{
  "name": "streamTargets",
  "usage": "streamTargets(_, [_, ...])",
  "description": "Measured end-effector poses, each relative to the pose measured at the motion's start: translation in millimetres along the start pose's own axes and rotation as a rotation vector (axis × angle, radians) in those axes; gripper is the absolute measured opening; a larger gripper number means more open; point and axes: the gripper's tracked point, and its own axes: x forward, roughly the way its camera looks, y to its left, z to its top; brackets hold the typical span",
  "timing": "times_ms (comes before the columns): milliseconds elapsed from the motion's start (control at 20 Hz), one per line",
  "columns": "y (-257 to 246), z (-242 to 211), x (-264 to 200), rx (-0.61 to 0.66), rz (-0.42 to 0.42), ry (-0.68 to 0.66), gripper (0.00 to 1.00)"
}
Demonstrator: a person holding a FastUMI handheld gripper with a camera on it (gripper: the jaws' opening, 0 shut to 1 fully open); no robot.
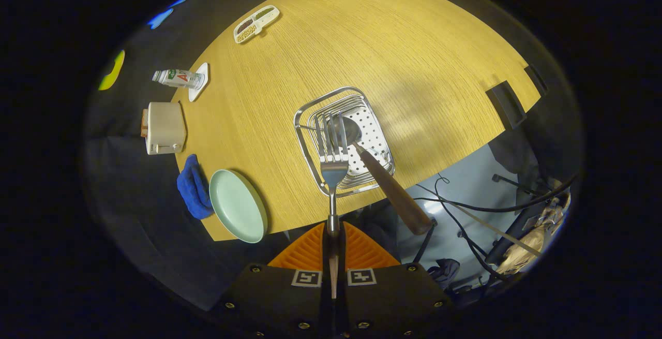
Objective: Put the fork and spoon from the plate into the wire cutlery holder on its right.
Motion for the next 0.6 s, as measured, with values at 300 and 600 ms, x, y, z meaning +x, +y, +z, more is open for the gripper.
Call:
streamTargets(300, [2.0, 4.7, -2.5, 0.019, -0.008, -0.004, 0.07])
streamTargets(600, [6.5, 9.4, -8.3, 0.052, 0.015, -0.032, 0.16])
